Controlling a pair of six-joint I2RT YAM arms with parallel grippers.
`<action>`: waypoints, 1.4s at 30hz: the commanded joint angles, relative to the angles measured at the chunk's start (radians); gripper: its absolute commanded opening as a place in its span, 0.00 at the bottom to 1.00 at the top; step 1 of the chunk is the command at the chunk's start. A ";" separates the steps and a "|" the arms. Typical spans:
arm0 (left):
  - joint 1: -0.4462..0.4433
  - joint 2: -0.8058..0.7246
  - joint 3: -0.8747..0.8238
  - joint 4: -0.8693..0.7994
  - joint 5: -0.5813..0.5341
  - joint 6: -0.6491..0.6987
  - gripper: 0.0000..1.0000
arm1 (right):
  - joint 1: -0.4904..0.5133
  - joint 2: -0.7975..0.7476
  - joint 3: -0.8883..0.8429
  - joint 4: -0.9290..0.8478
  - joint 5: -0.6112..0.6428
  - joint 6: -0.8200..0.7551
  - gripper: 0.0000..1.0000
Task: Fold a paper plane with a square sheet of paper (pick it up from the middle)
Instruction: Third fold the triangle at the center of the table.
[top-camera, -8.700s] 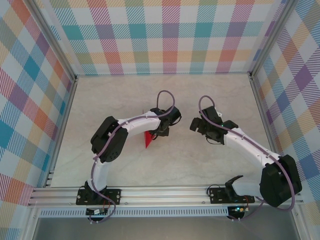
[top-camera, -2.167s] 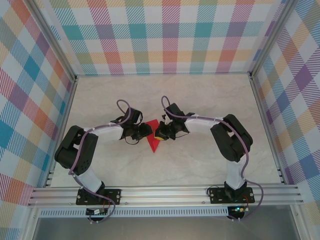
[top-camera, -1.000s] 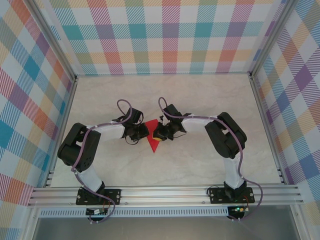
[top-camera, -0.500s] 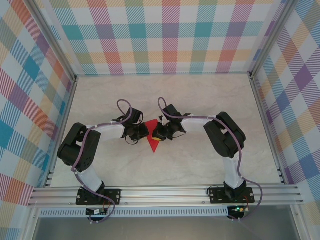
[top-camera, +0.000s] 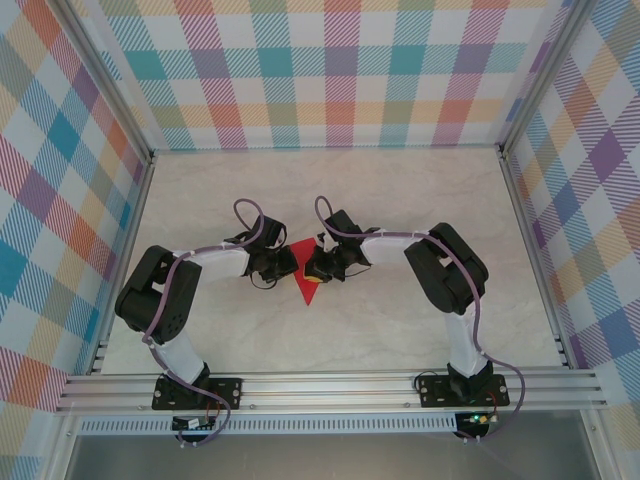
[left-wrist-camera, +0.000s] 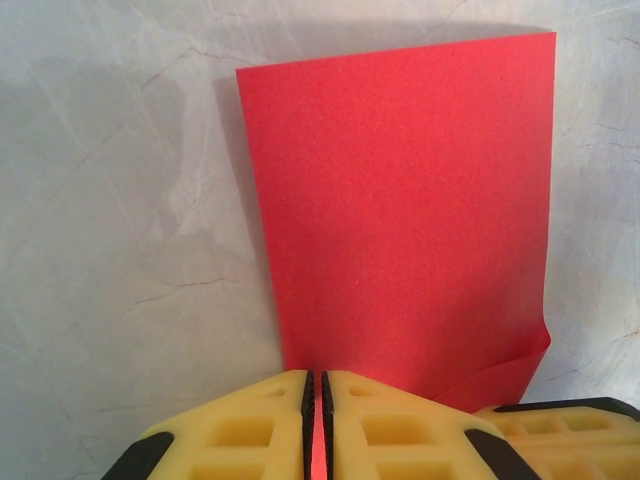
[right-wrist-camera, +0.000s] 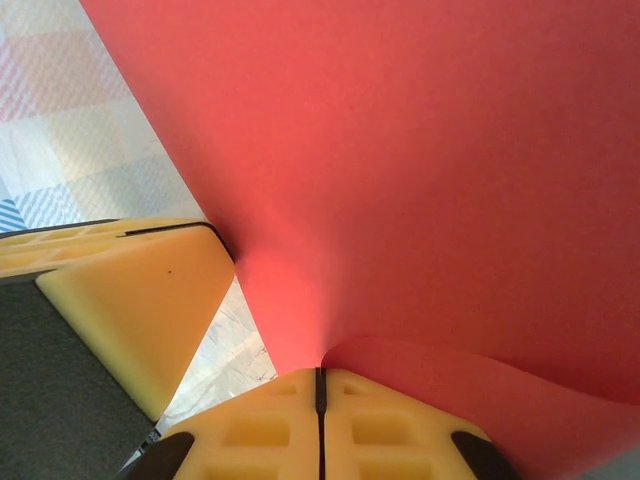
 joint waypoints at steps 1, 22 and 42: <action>0.016 0.012 0.005 -0.027 0.007 0.016 0.14 | 0.008 0.020 0.026 -0.010 -0.003 -0.033 0.07; 0.022 -0.075 0.015 -0.075 -0.068 -0.024 0.18 | 0.008 0.064 0.022 -0.016 -0.012 -0.040 0.28; 0.050 -0.130 -0.060 0.017 0.115 -0.035 0.15 | 0.007 0.043 -0.023 -0.046 0.054 -0.063 0.08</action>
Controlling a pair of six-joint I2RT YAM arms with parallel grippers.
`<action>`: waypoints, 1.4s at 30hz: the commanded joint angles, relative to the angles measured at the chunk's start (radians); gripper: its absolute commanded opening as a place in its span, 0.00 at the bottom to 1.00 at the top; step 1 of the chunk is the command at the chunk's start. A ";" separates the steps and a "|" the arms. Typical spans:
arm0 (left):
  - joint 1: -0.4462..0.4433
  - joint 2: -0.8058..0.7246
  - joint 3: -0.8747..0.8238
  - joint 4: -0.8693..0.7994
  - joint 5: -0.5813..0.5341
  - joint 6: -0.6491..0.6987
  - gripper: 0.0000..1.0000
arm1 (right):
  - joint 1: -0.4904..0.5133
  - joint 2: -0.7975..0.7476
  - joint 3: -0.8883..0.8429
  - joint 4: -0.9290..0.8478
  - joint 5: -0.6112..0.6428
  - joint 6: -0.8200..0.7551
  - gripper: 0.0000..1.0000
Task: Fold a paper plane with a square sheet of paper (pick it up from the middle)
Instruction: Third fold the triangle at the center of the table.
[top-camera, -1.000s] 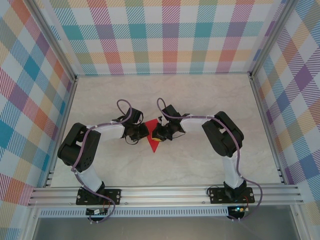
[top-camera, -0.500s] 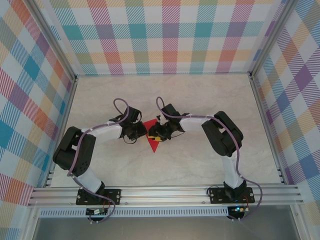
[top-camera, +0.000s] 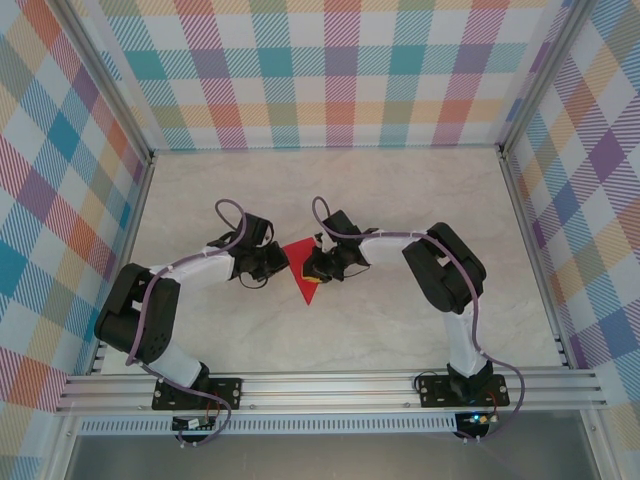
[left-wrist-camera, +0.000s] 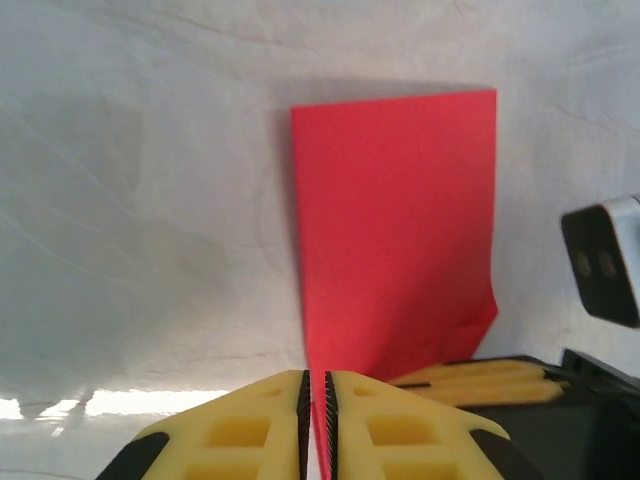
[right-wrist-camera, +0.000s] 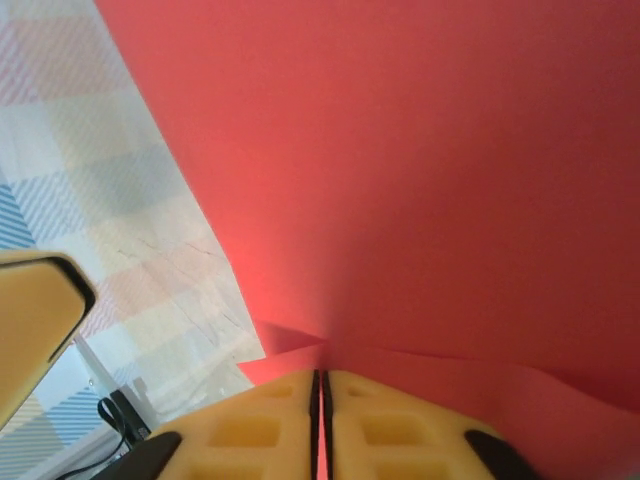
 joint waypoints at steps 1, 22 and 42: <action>-0.001 0.027 -0.008 0.065 0.116 0.011 0.14 | 0.007 0.029 -0.026 -0.061 0.055 -0.020 0.07; -0.063 0.139 0.033 0.029 0.082 0.017 0.07 | 0.005 0.027 -0.037 -0.068 0.066 -0.022 0.01; -0.100 0.078 0.034 0.000 0.073 0.024 0.06 | 0.007 0.029 -0.042 -0.070 0.070 -0.019 0.01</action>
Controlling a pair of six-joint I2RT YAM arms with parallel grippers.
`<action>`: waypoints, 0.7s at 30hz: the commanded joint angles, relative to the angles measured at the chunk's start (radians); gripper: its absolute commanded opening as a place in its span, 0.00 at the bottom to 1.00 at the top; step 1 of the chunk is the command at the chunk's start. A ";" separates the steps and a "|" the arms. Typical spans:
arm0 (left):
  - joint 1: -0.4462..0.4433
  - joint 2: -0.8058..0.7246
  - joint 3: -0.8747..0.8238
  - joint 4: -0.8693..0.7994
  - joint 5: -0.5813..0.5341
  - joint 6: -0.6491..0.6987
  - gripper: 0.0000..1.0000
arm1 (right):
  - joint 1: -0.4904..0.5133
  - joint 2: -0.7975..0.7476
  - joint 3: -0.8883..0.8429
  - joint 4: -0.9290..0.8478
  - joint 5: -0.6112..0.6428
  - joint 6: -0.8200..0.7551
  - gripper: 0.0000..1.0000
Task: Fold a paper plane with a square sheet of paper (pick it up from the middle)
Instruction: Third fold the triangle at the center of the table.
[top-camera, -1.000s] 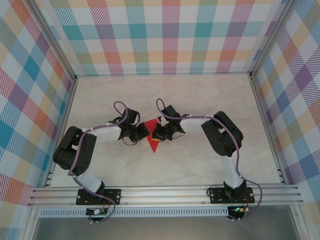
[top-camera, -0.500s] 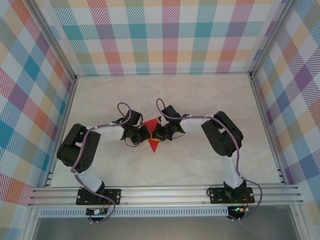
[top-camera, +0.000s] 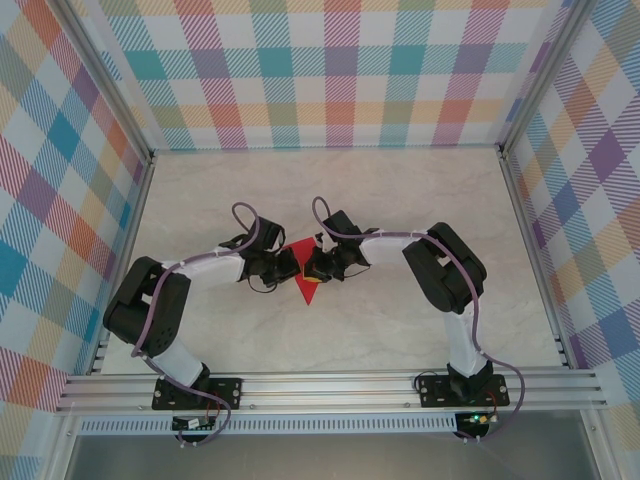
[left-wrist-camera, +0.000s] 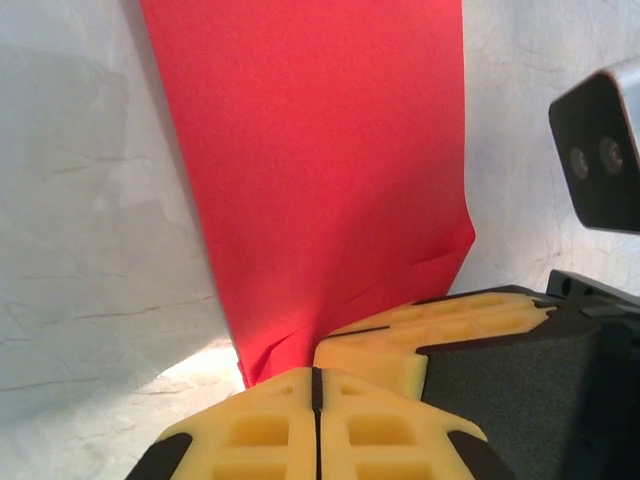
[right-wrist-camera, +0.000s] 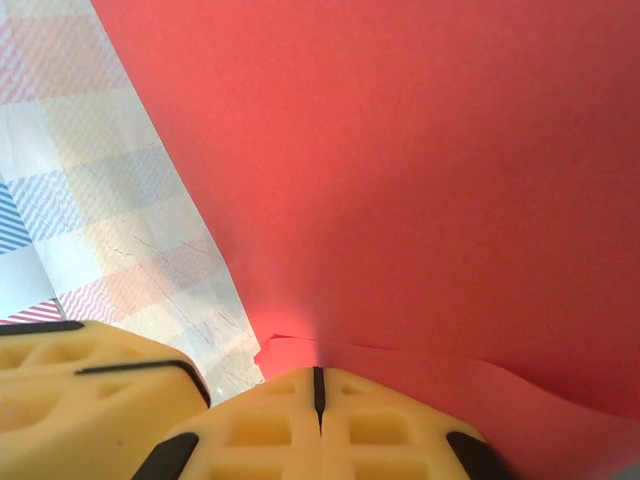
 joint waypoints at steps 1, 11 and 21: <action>-0.021 0.028 0.022 -0.012 0.009 0.007 0.05 | 0.006 0.029 -0.039 -0.071 0.070 -0.015 0.01; -0.028 0.081 0.030 -0.054 -0.075 0.008 0.04 | 0.005 0.030 -0.039 -0.074 0.073 -0.015 0.01; -0.028 0.026 0.017 -0.079 -0.208 0.001 0.04 | 0.006 0.027 -0.040 -0.076 0.072 -0.018 0.01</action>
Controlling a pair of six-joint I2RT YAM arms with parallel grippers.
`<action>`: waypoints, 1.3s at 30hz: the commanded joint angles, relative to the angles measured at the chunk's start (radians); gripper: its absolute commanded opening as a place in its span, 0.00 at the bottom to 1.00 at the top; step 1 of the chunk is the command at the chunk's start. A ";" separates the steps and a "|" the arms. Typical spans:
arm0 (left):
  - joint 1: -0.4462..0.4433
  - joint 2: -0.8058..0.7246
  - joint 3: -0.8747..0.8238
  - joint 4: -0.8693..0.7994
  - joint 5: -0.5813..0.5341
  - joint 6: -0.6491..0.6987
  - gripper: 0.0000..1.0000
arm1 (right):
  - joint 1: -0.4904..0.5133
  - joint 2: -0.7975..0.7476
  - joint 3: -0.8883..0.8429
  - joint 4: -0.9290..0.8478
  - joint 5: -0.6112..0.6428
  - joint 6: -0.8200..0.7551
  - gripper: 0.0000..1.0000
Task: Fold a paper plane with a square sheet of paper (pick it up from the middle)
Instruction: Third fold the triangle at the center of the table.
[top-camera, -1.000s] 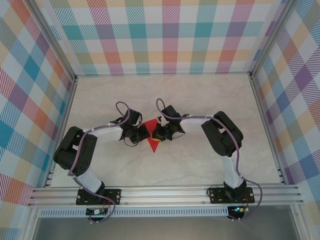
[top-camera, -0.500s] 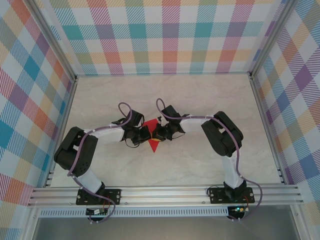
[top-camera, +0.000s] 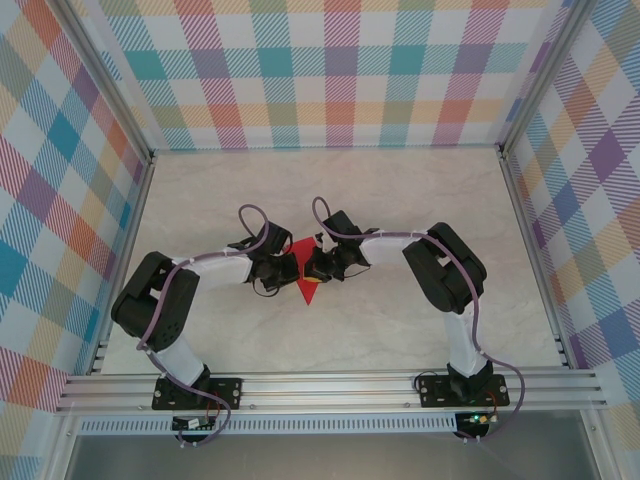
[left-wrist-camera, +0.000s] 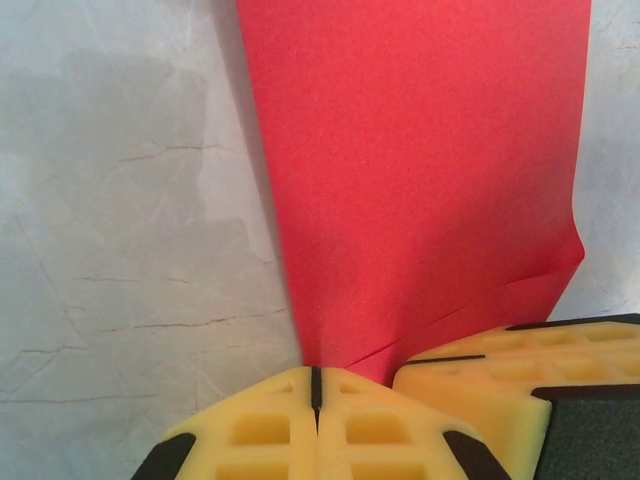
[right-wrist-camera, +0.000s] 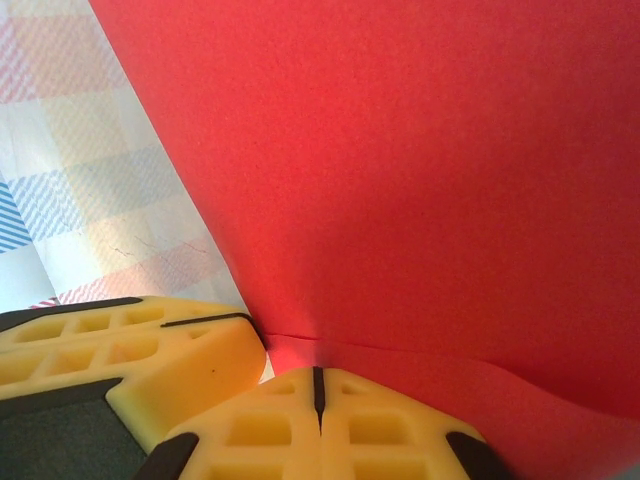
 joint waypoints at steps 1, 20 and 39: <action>0.004 -0.024 0.005 -0.034 -0.054 0.003 0.04 | 0.006 0.028 -0.038 -0.080 0.072 -0.016 0.01; 0.004 0.004 -0.007 0.046 0.063 -0.037 0.01 | 0.005 0.028 -0.041 -0.078 0.072 -0.014 0.00; 0.004 0.053 -0.031 0.012 0.003 -0.030 0.00 | 0.003 -0.134 -0.047 -0.007 -0.028 -0.009 0.03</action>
